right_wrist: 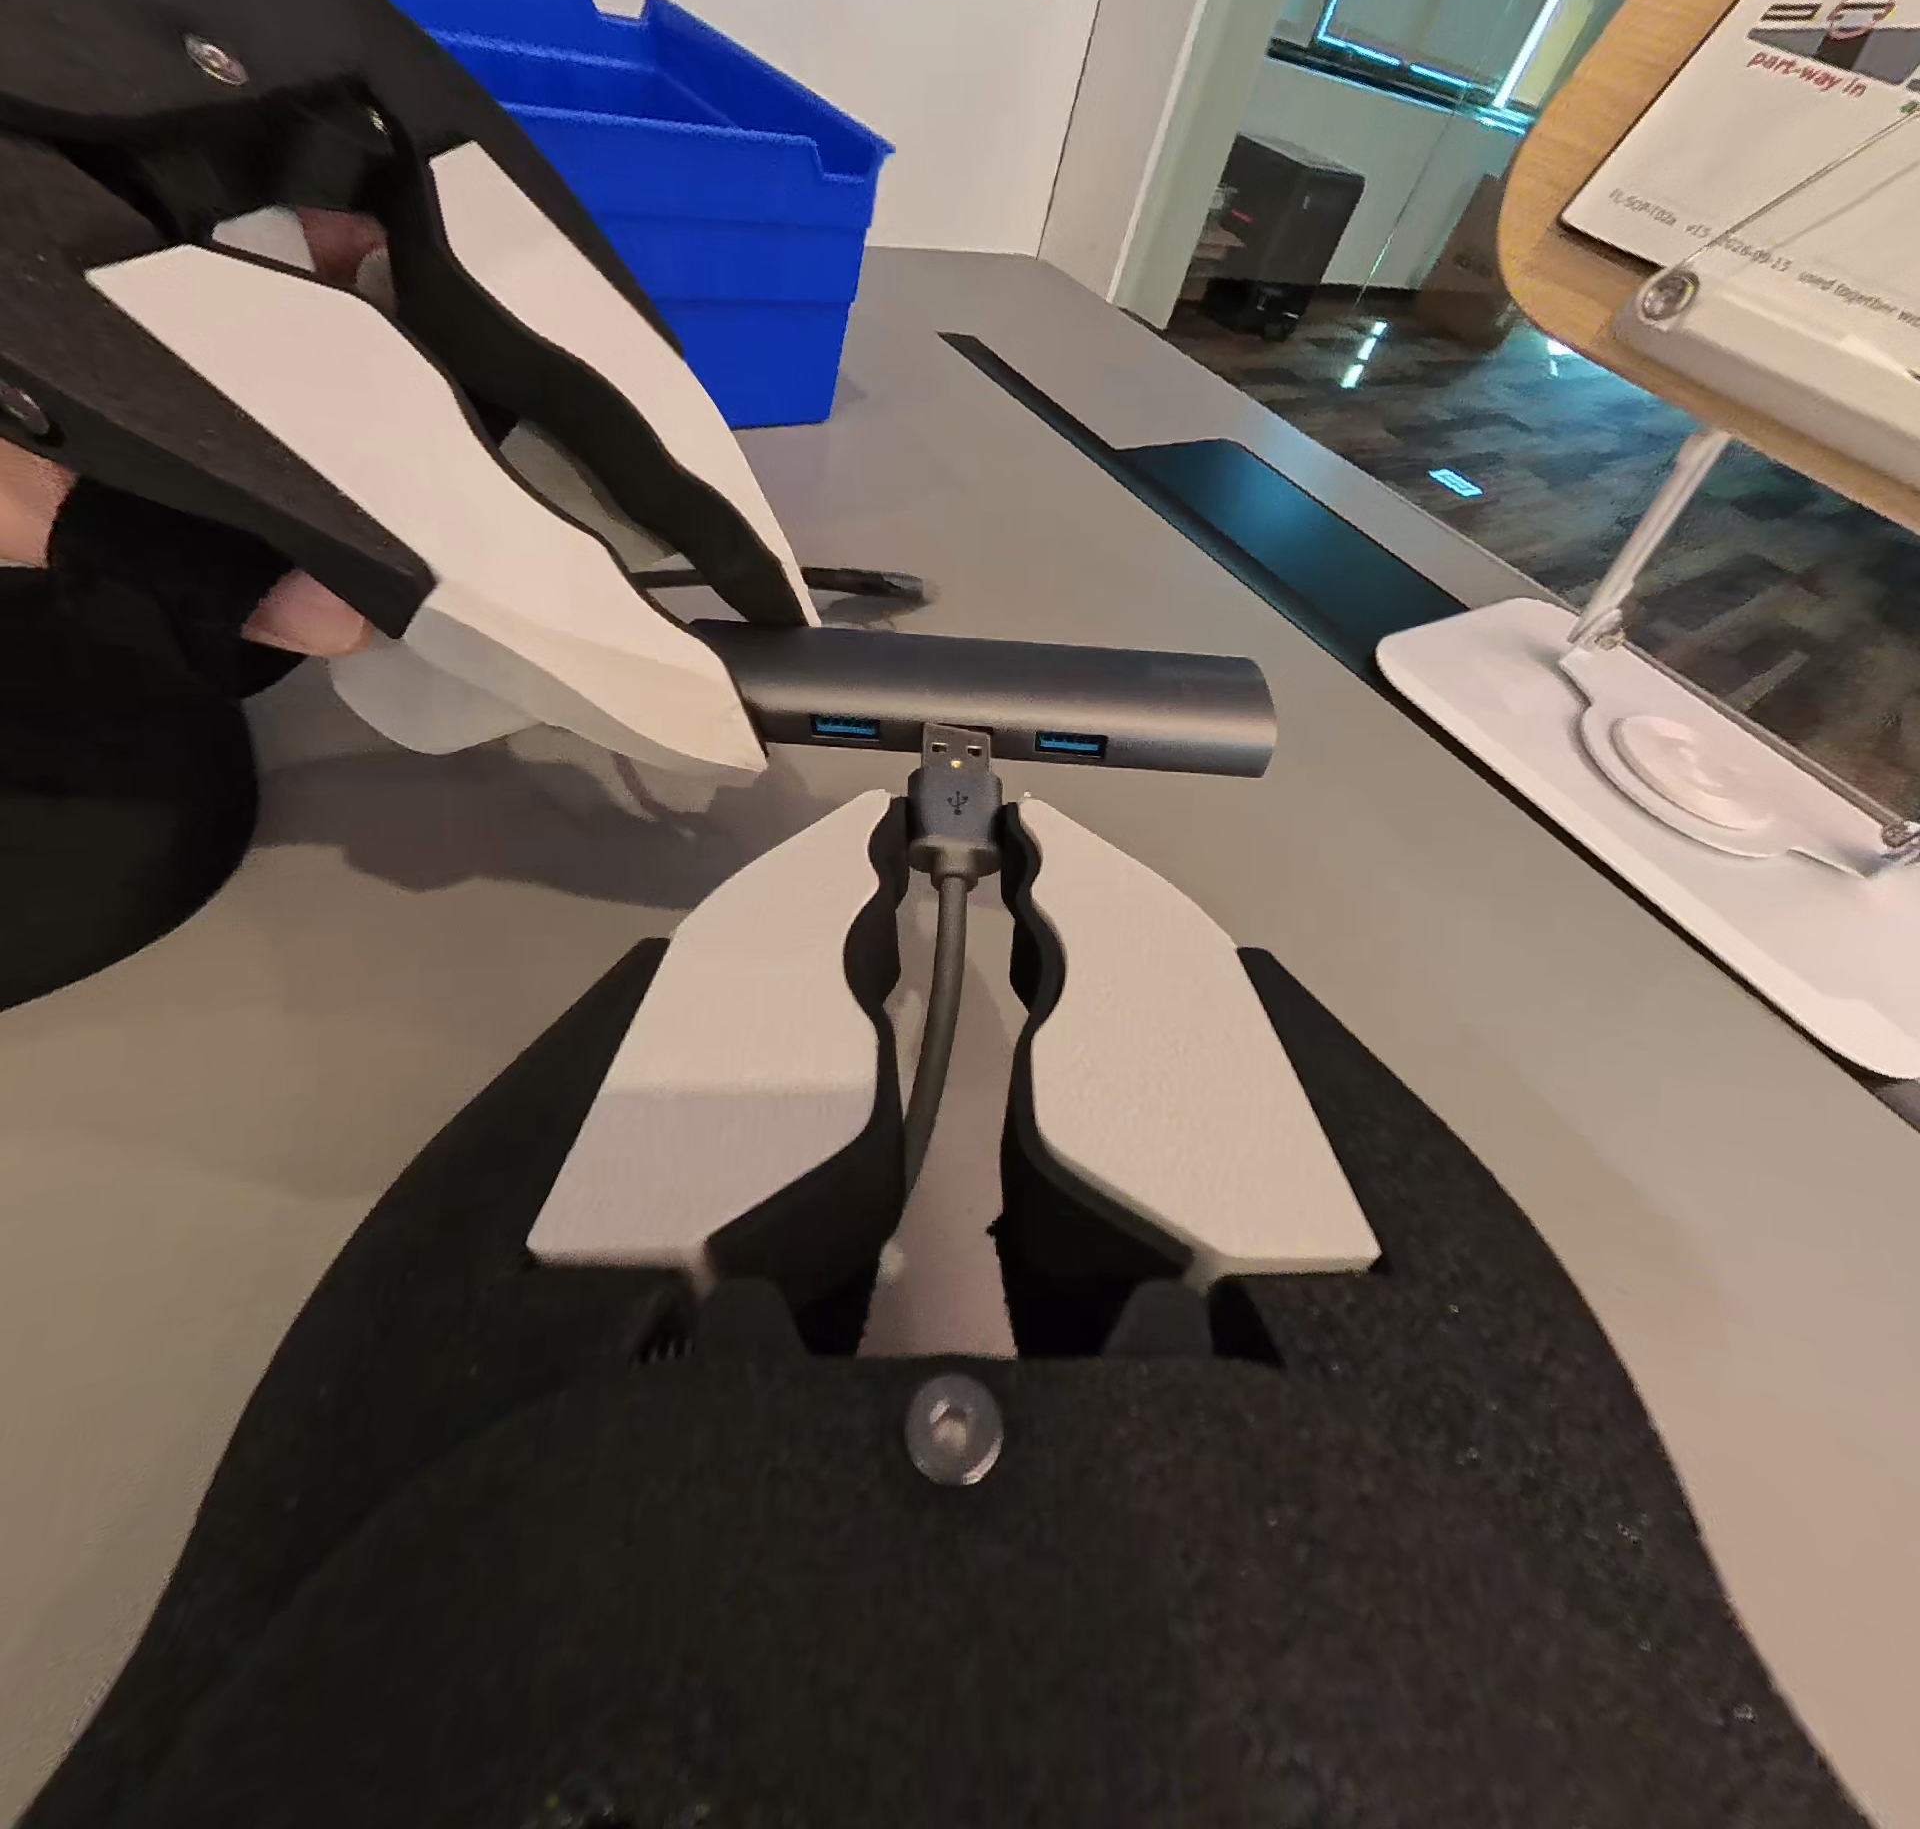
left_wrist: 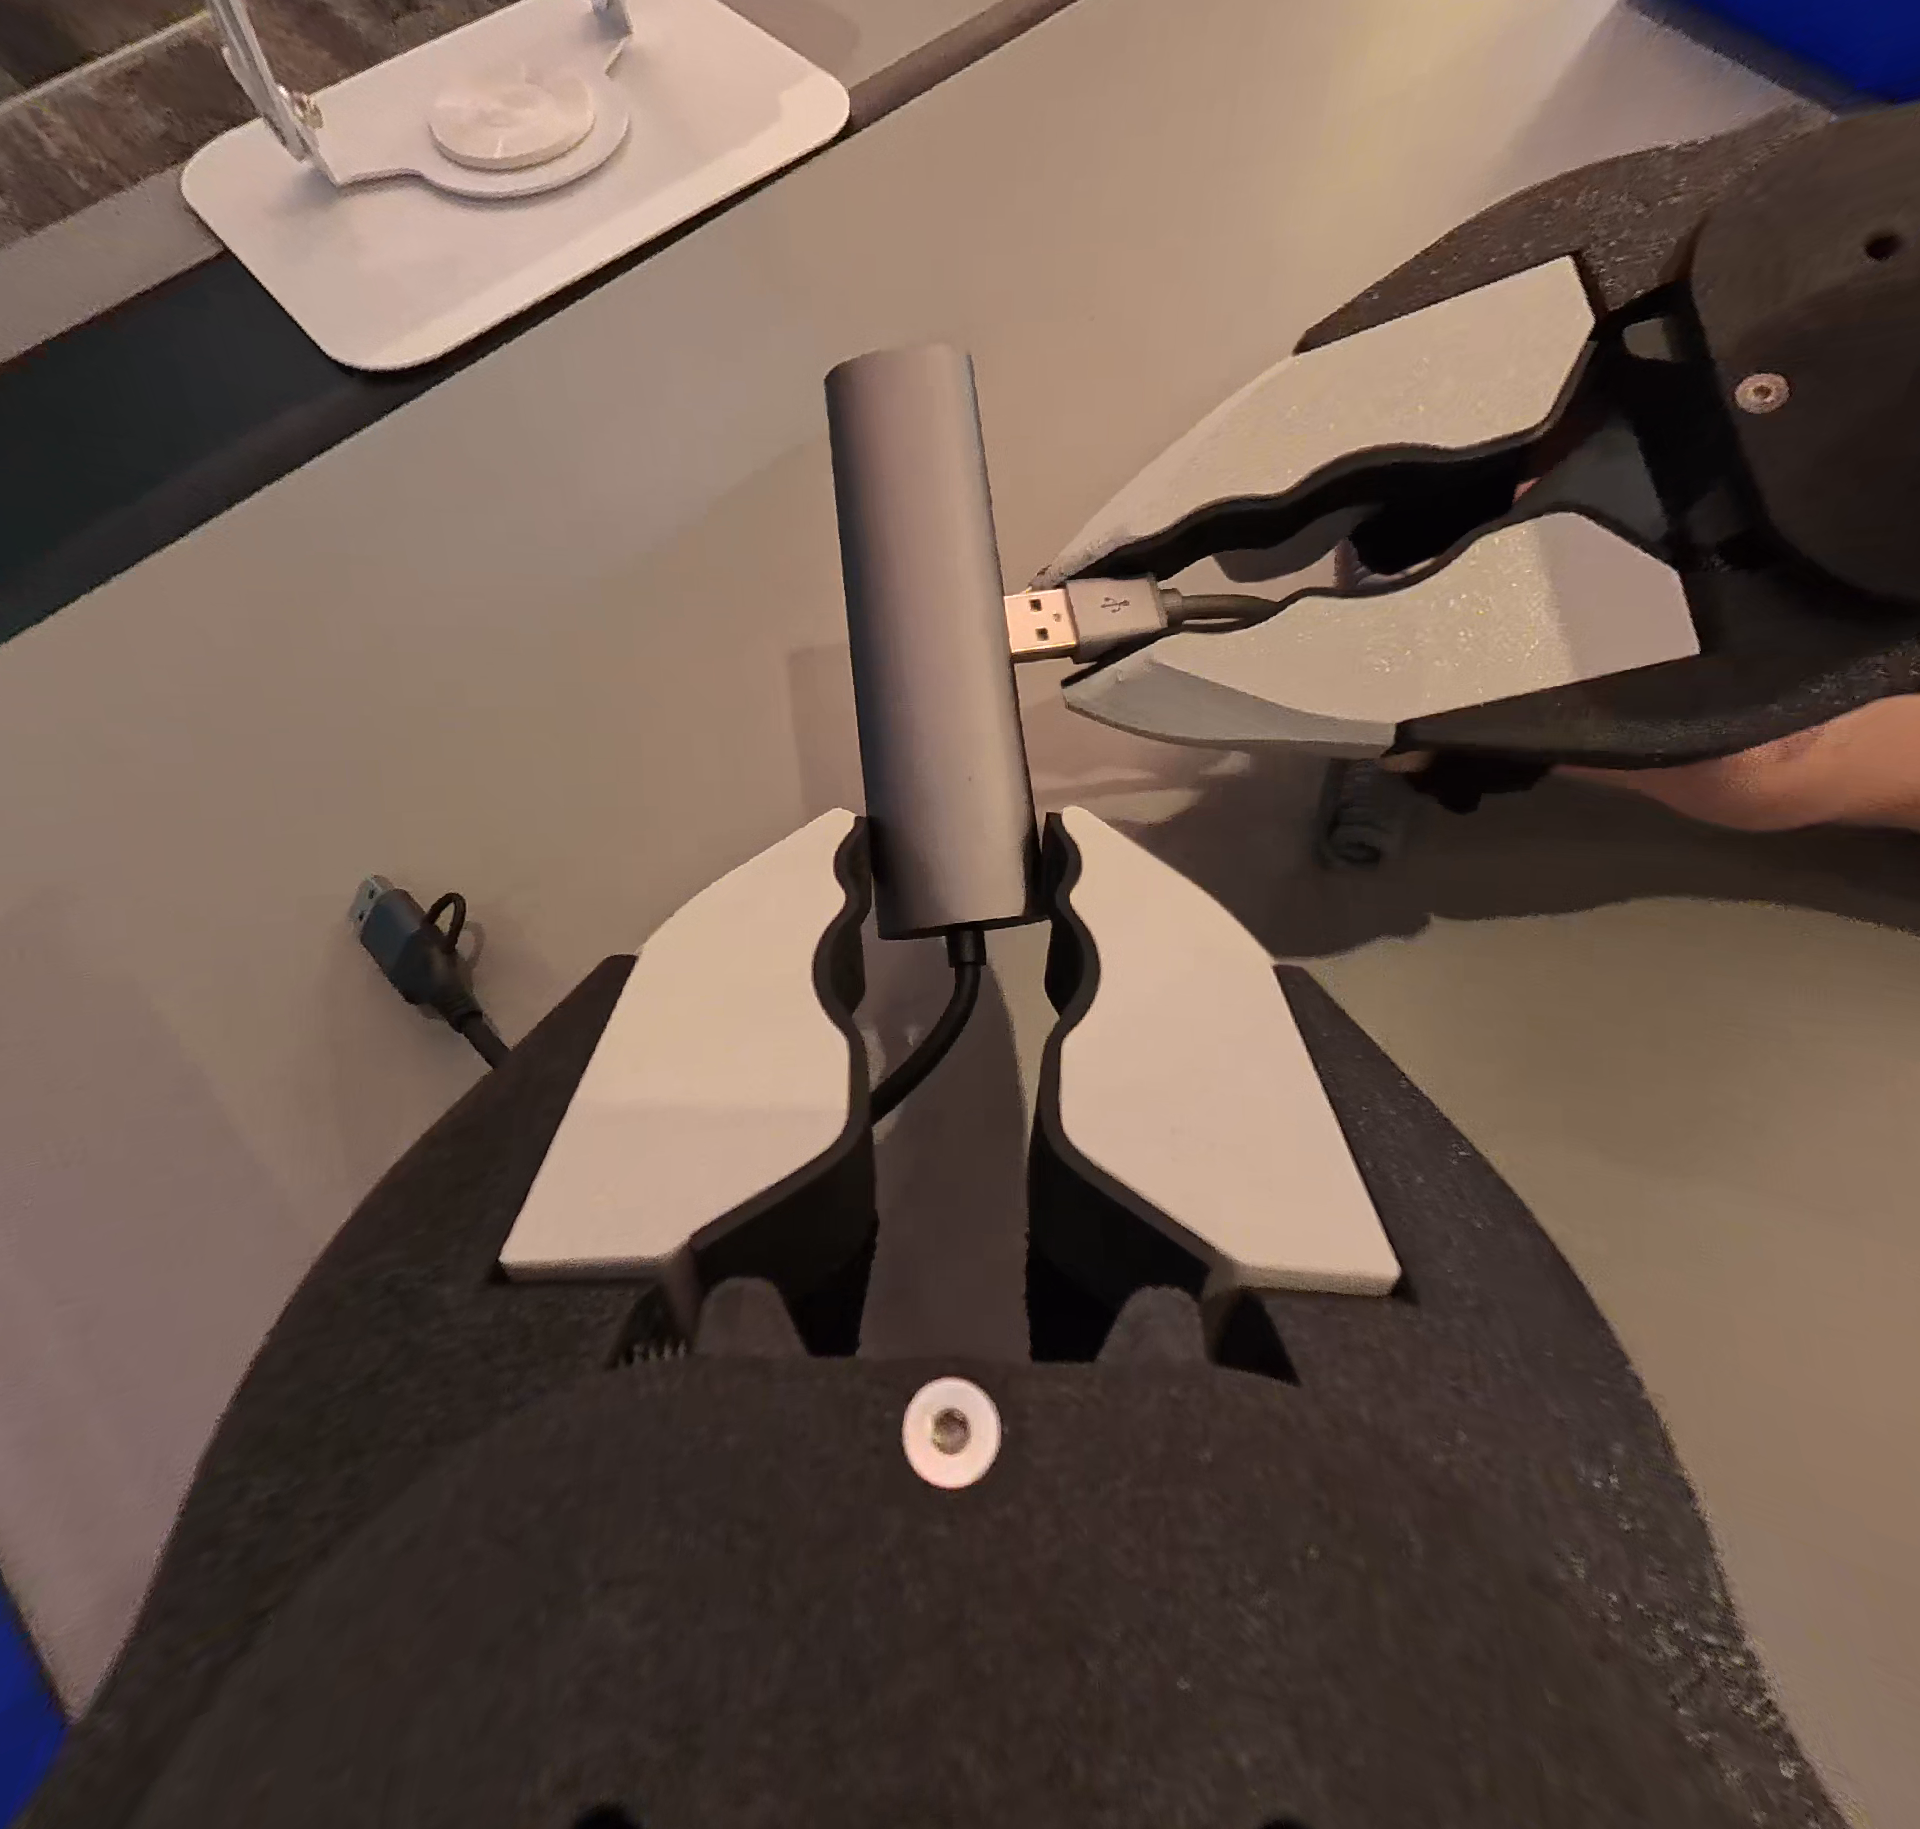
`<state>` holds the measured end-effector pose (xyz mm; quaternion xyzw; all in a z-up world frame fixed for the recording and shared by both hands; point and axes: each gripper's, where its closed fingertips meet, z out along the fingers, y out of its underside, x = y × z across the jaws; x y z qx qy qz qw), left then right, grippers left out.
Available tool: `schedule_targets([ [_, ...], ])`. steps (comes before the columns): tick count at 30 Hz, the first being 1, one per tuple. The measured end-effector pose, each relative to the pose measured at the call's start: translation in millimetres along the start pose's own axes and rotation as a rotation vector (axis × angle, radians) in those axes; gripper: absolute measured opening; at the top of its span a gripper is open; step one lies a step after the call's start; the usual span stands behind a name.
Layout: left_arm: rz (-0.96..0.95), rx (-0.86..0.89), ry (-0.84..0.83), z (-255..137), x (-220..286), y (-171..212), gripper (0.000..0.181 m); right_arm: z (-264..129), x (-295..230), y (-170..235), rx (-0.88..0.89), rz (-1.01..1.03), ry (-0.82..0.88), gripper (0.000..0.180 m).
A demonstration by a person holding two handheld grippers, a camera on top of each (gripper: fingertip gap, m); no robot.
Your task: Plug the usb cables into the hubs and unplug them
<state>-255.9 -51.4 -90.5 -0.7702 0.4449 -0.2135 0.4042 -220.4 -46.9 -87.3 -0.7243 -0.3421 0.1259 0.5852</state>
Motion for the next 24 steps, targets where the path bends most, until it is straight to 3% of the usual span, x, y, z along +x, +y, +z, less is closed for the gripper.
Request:
schedule_targets([
  [13,0.045,-0.028,-0.024,0.8,1.9,2.2,0.031,-2.2,0.8,-3.5,-0.013,-0.220,0.074,0.017],
  [17,0.038,0.018,-0.020,-2.1,1.2,-4.5,0.031,-2.2,2.5,-4.6,0.005,-0.071,0.013,0.017],
  [24,0.093,-0.010,-0.064,0.3,-0.3,-1.5,0.031,-0.3,3.2,-1.2,-0.042,-0.115,0.071,0.017],
])
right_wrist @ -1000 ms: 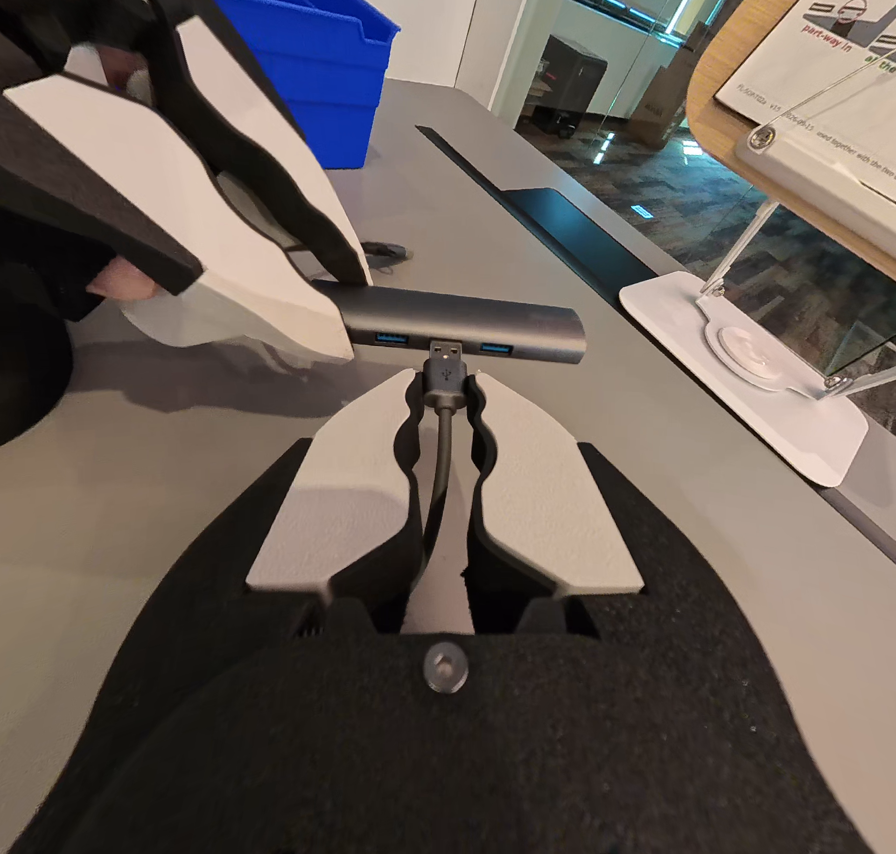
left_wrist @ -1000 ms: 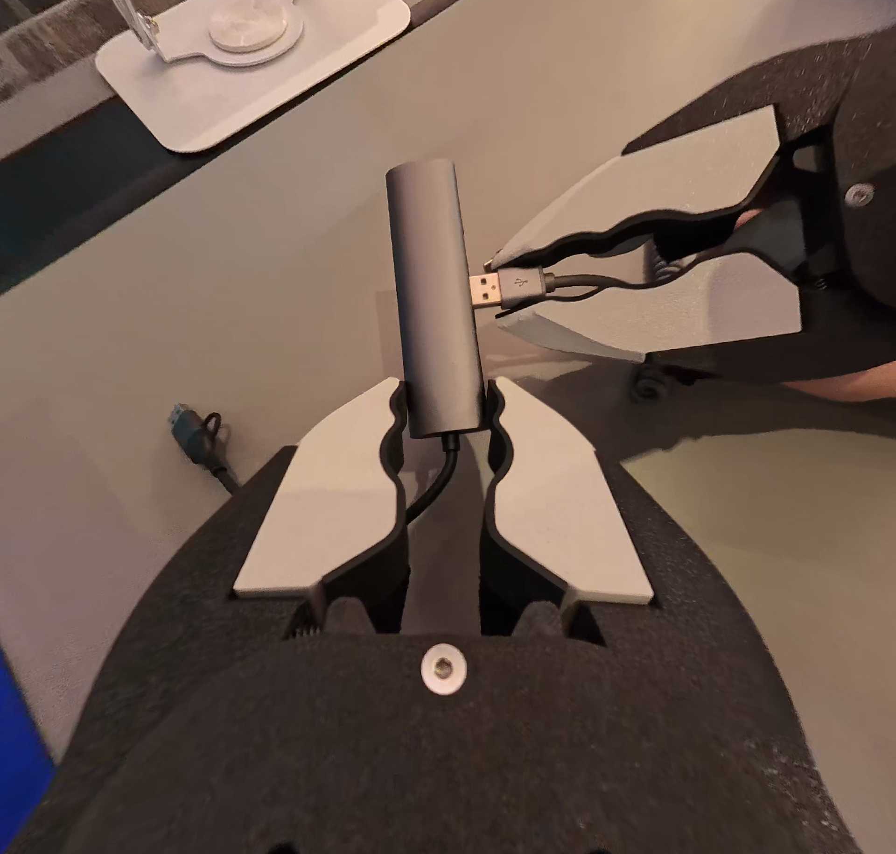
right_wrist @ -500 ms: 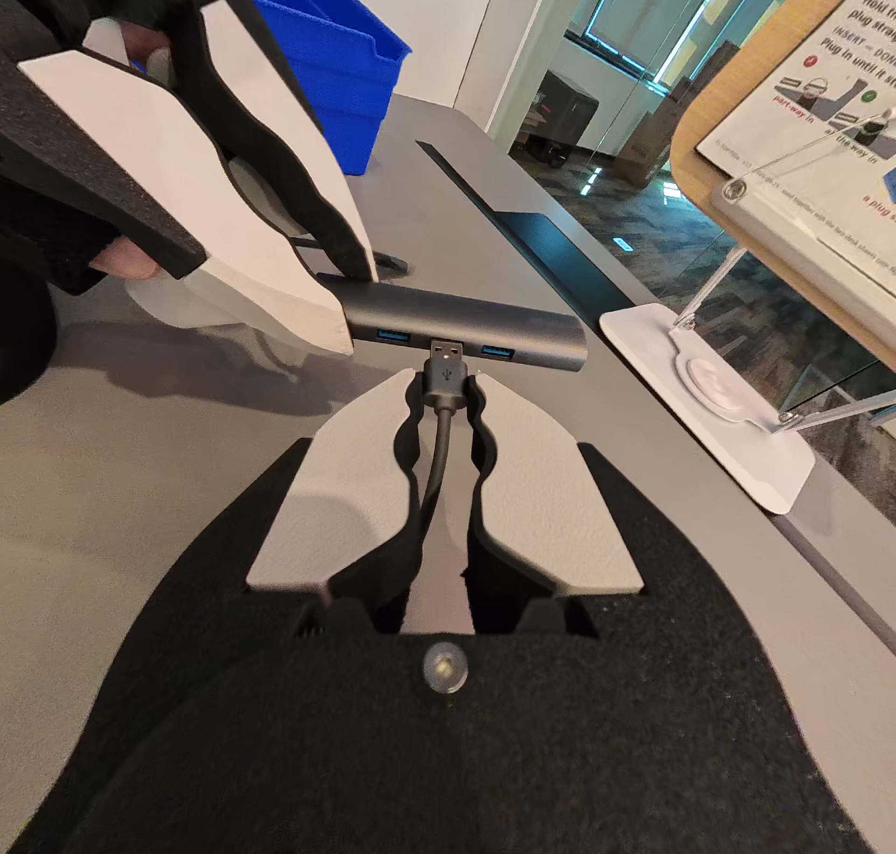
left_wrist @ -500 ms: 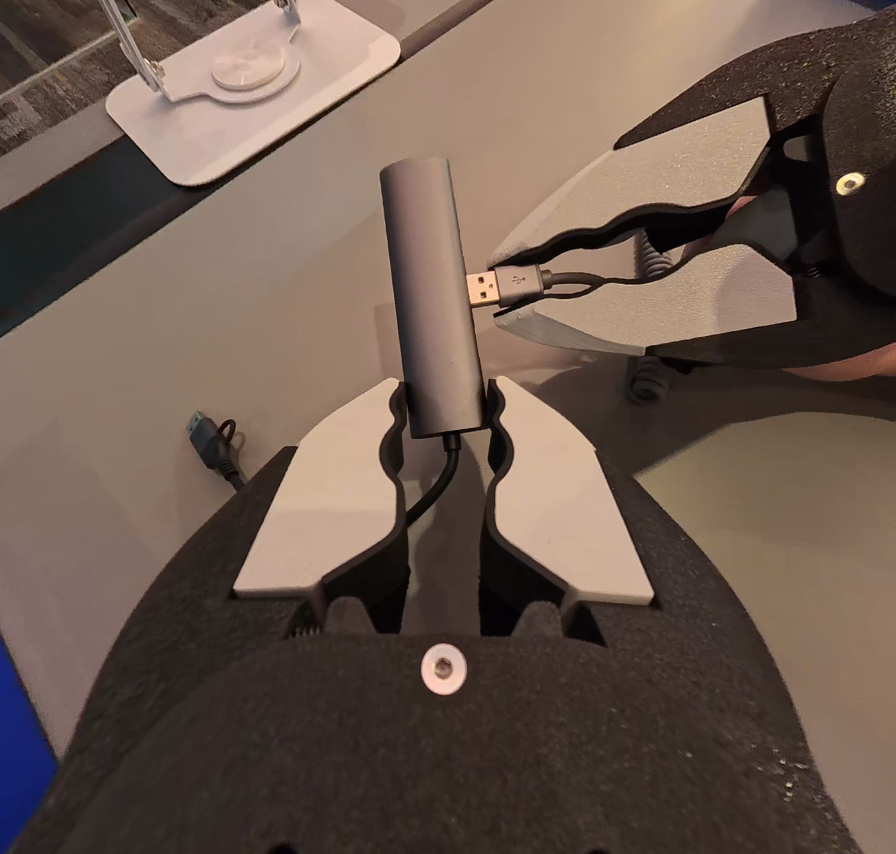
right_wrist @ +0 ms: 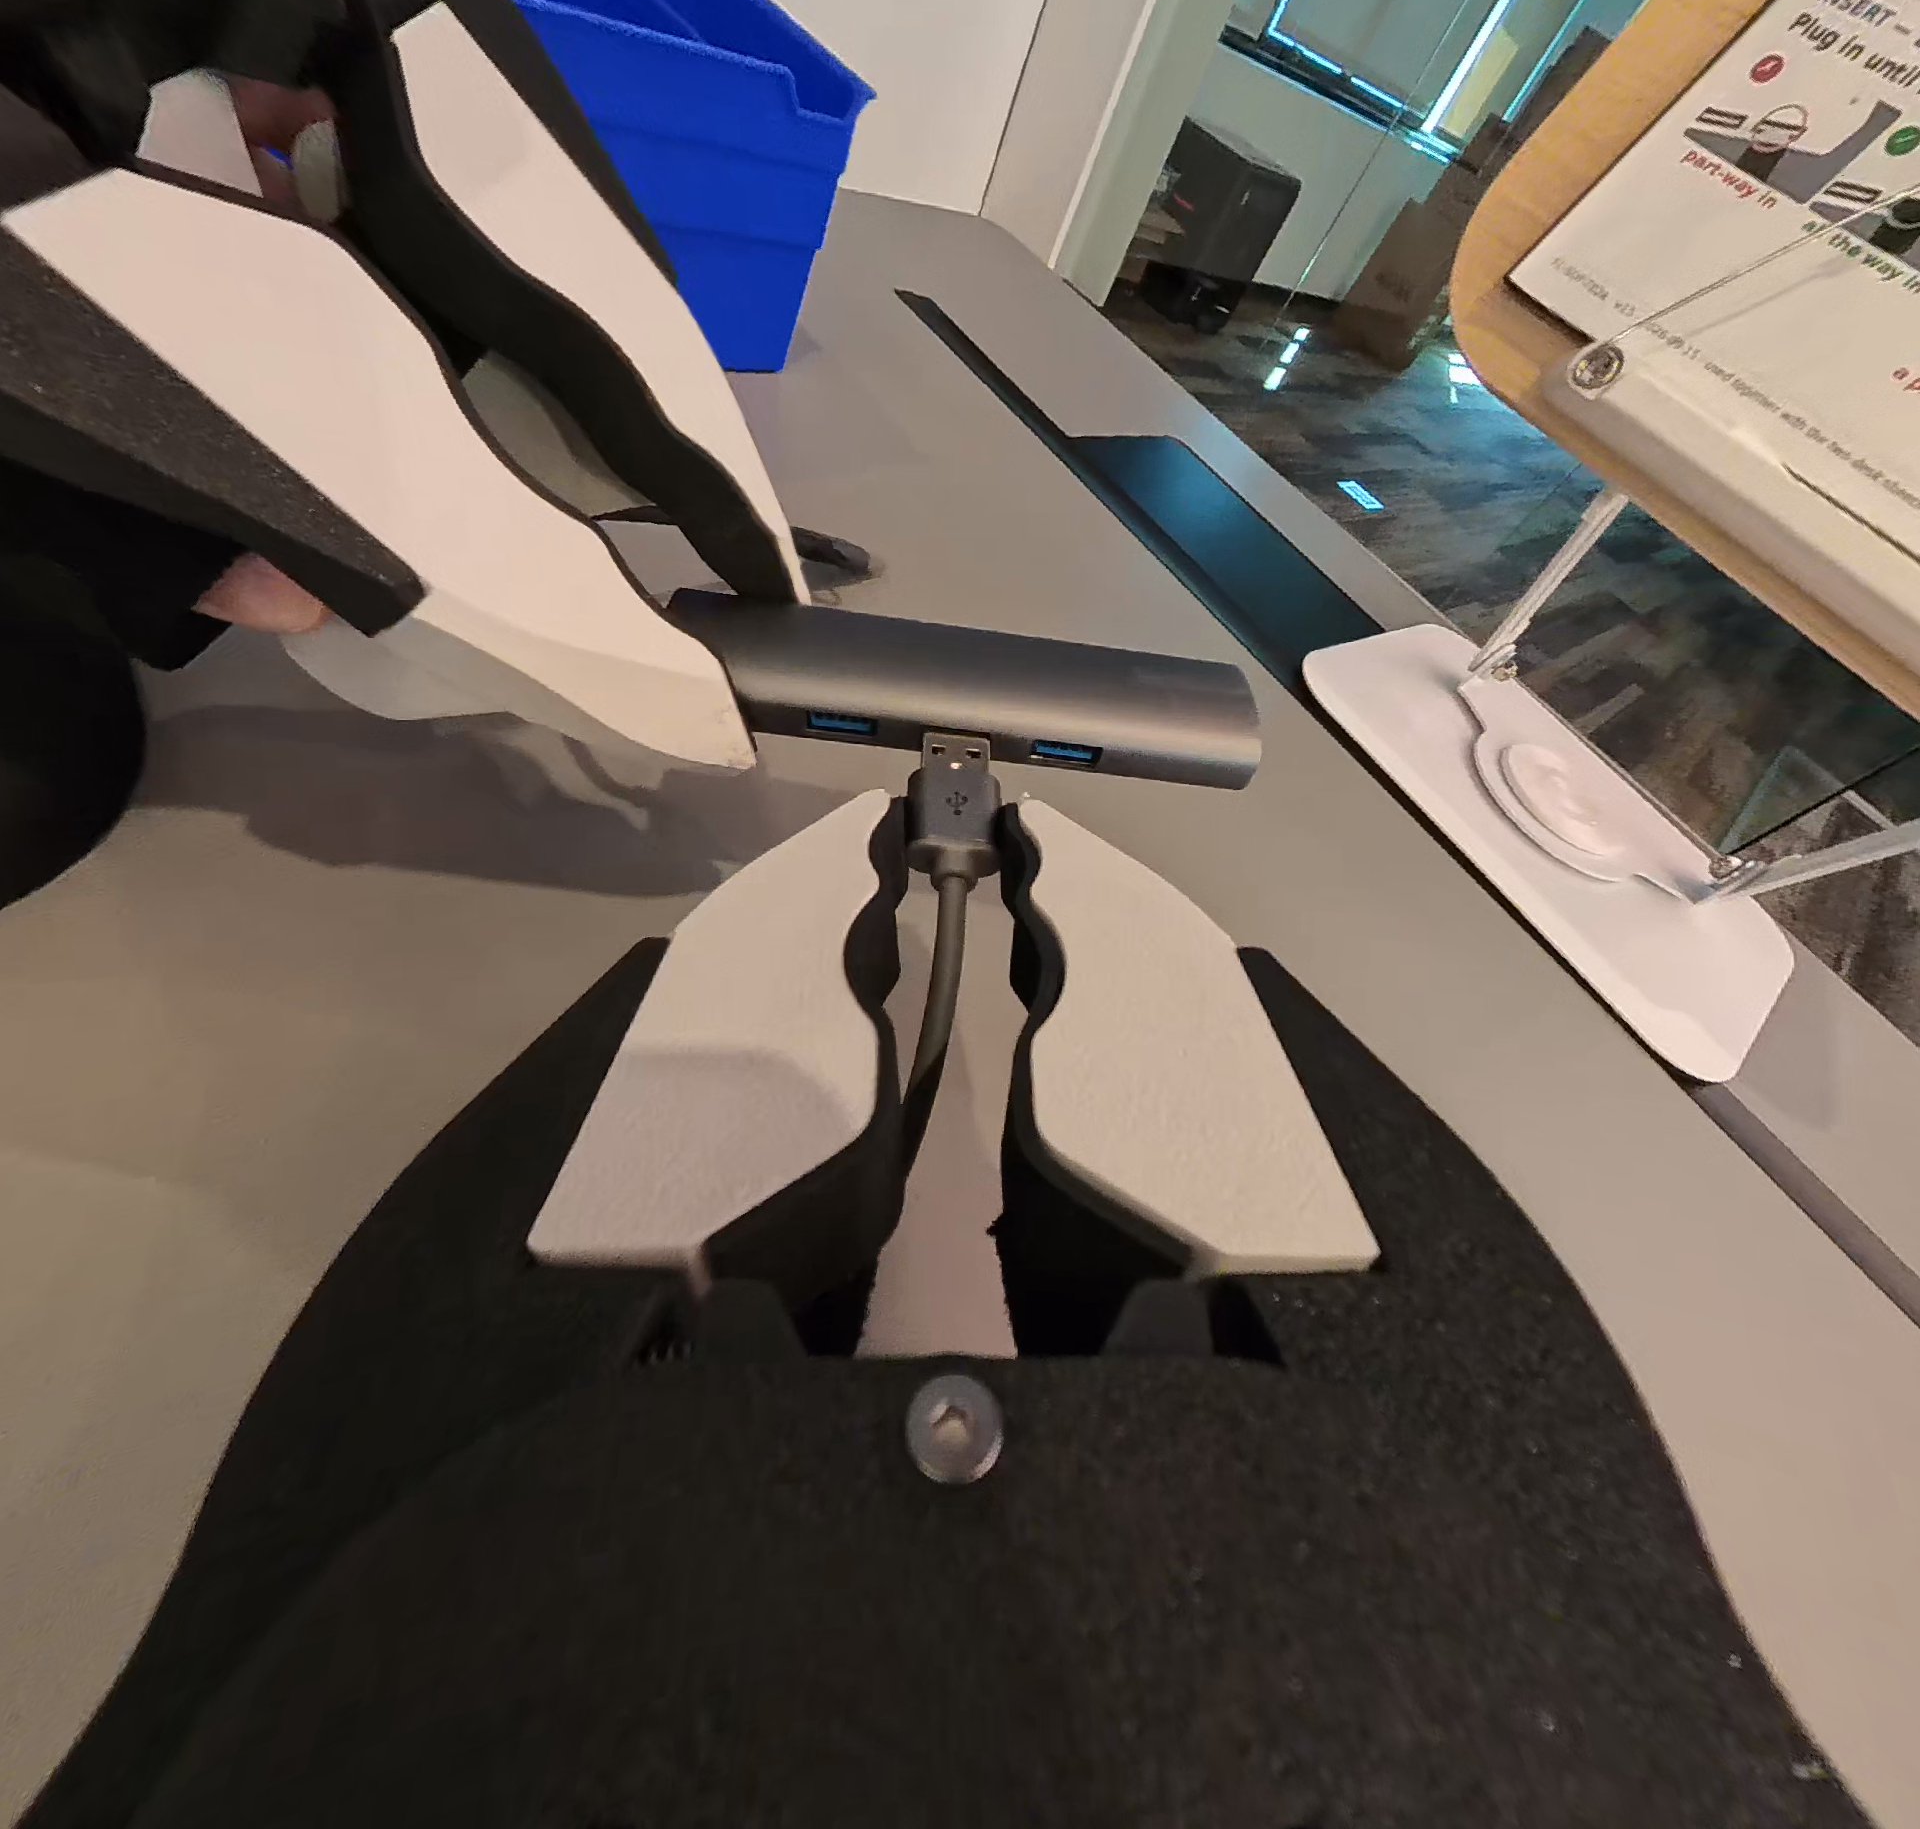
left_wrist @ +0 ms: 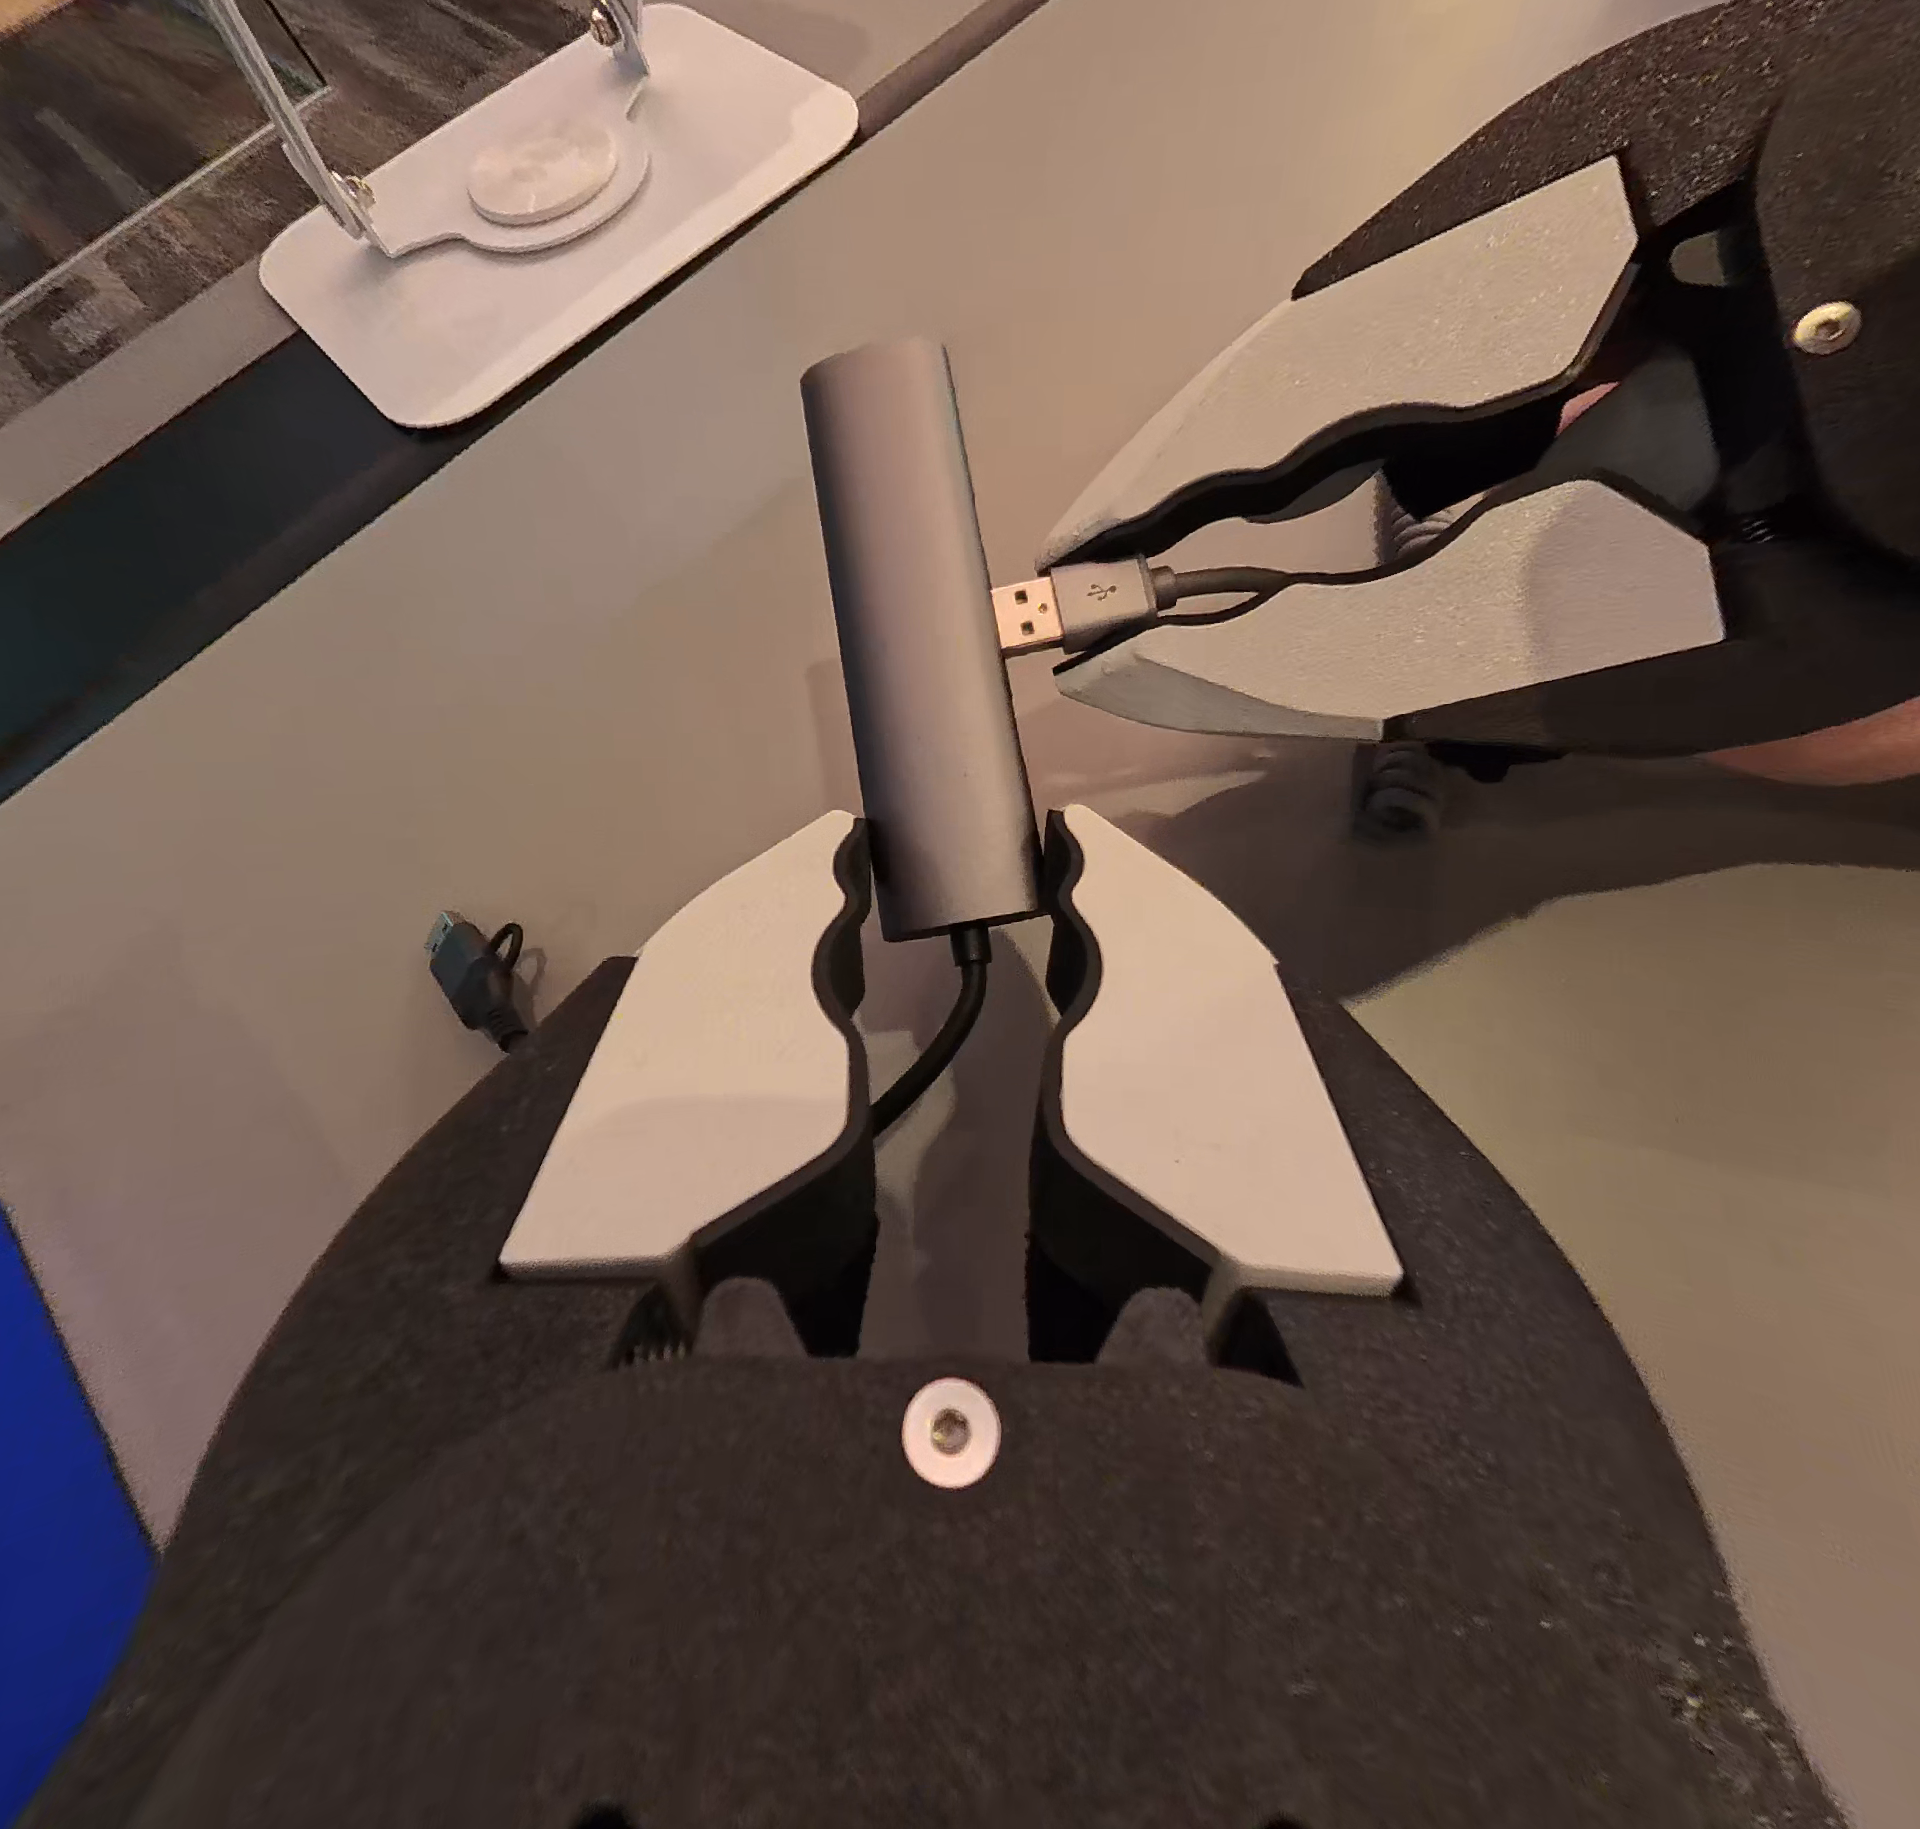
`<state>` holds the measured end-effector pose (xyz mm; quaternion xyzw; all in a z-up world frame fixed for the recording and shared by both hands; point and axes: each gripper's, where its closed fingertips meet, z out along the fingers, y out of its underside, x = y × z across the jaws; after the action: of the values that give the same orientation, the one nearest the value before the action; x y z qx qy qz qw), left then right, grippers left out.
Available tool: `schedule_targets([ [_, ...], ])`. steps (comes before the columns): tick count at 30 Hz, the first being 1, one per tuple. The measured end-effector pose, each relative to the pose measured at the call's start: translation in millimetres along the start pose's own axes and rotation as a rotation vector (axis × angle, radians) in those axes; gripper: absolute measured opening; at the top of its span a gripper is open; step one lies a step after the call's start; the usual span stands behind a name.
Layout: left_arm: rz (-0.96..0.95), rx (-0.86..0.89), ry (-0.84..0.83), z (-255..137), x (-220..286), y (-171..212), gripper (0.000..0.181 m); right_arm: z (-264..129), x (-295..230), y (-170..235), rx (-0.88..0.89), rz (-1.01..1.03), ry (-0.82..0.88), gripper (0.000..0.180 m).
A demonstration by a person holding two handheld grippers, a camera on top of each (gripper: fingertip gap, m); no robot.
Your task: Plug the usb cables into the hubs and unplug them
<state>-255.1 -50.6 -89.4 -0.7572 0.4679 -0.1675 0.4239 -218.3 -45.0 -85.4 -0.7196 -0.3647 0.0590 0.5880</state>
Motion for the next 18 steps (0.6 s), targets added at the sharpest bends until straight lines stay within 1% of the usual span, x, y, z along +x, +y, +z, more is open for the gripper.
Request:
schedule_targets([
  [5,-0.007,0.006,0.010,-0.1,1.3,-0.4,0.031,-2.3,-1.0,0.1,0.038,-0.011,-0.043,0.017],
  [9,-0.001,0.009,0.001,-0.2,1.0,-1.8,0.031,-1.1,0.5,-0.6,0.017,-0.044,0.005,0.017],
  [12,-0.028,0.022,0.019,-1.9,0.4,-2.2,0.032,-0.8,1.3,-2.9,0.022,-0.032,0.022,0.017],
  [15,-0.016,0.027,0.019,-3.4,0.0,-3.1,0.031,-1.1,1.0,-3.8,0.022,-0.050,0.029,0.017],
  [17,0.003,0.019,0.017,-2.8,0.5,-1.4,0.031,-2.0,-1.1,-4.1,0.044,-0.042,-0.007,0.016],
  [18,0.008,0.022,0.023,-3.0,1.2,-1.4,0.031,-2.9,-0.8,-3.6,0.058,-0.006,-0.033,0.017],
])
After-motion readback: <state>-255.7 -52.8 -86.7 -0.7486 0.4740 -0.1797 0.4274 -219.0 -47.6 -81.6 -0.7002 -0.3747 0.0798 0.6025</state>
